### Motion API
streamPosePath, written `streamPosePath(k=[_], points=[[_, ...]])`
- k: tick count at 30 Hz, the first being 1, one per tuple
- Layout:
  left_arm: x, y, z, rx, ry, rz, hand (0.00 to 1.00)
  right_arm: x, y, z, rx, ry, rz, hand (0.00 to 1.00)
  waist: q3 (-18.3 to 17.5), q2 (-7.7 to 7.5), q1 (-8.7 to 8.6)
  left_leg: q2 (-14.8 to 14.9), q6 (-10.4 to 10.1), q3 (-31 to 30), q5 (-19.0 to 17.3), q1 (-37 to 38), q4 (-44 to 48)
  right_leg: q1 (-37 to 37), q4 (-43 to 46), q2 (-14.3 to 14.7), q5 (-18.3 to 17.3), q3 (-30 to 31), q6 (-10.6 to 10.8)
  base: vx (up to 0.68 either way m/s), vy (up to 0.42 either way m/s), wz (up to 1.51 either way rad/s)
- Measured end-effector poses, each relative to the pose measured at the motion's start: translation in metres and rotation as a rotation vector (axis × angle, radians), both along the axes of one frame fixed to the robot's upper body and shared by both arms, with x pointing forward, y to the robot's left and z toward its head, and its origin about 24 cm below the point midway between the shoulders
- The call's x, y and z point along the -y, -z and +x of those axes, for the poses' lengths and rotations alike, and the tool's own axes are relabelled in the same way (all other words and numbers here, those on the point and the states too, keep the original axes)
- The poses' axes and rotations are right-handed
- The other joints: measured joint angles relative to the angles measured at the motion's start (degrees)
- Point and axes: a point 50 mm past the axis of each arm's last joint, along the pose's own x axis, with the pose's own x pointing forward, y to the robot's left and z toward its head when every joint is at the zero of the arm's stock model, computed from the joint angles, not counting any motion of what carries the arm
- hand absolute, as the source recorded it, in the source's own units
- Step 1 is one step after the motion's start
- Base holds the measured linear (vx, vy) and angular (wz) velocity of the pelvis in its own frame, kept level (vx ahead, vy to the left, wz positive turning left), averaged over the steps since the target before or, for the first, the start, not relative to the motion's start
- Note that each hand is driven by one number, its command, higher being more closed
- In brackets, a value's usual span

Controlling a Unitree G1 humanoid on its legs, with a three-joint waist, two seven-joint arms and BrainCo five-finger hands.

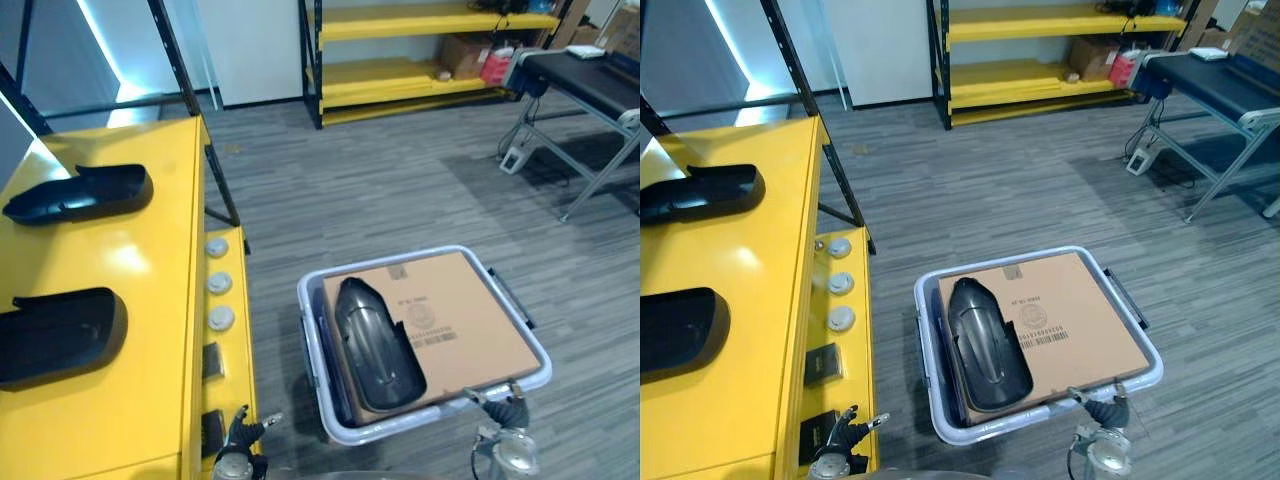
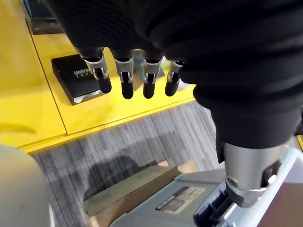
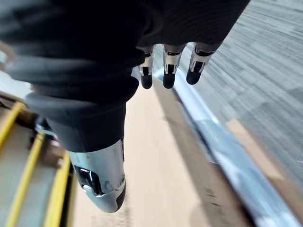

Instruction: Walk over and take plastic housings, then place them on the shelf

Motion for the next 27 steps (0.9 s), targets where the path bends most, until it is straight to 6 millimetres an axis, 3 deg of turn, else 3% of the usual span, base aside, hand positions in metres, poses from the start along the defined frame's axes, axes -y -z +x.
streamPosePath(k=[1,4,10,13,18,22,27], points=[[-0.004,0.000,-0.001,-0.004,0.001,0.011,0.00,0.002,-0.014,0.000,0.042,-0.006,-0.051,0.00,-0.03,-0.16,-0.10,0.39,0.01,-0.18,0.00,-0.01,-0.10,-0.02,0.00,0.44,0.00,-0.06,0.00,-0.04,-0.042,-0.01],[-0.009,0.001,-0.008,-0.020,0.005,0.020,0.00,0.001,-0.030,0.002,0.091,-0.031,-0.117,0.00,0.06,0.11,-0.44,1.26,0.00,-0.56,0.01,0.02,-0.34,-0.06,-0.07,1.37,-0.03,-0.13,0.03,-0.06,-0.060,0.00],[-0.008,0.001,-0.008,-0.021,0.042,0.014,0.00,-0.022,-0.031,0.022,0.092,-0.161,-0.149,0.00,0.04,0.07,-0.23,1.00,-0.46,-1.19,1.36,-0.80,-2.59,-0.24,-2.09,1.29,-1.31,-1.22,1.10,-0.11,-0.077,0.00],[-0.006,0.001,-0.007,-0.020,0.055,0.014,0.00,-0.033,-0.024,0.032,0.063,-0.229,-0.144,0.00,-0.02,-0.22,-0.12,0.80,-0.88,-3.82,3.89,-0.61,-5.49,-0.24,-1.82,1.28,-2.22,-3.51,0.98,-0.10,-0.093,0.34],[-0.005,0.001,-0.007,-0.019,0.073,0.017,0.00,-0.047,0.006,0.060,-0.068,-0.305,-0.098,0.00,-0.33,-0.10,0.62,1.04,-1.45,-6.43,7.32,-0.98,-9.00,-0.95,-1.75,1.52,-1.87,-6.43,0.50,-0.03,-0.047,0.31],[-0.007,-0.001,-0.003,-0.004,0.083,0.024,0.00,-0.061,0.023,0.073,-0.147,-0.360,-0.057,0.00,-0.29,-0.16,1.54,0.82,-1.44,-7.56,7.70,-2.42,-9.11,-1.04,-1.93,1.50,-1.86,-8.05,0.49,-0.02,-0.021,0.22],[-0.010,-0.003,0.000,0.016,0.087,0.032,0.00,-0.066,0.034,0.087,-0.226,-0.377,-0.061,0.00,0.23,-0.73,2.10,-0.75,-1.03,-10.74,8.37,-4.30,-8.84,-1.04,-2.69,0.58,-1.81,-11.23,0.58,0.03,0.017,0.36]])
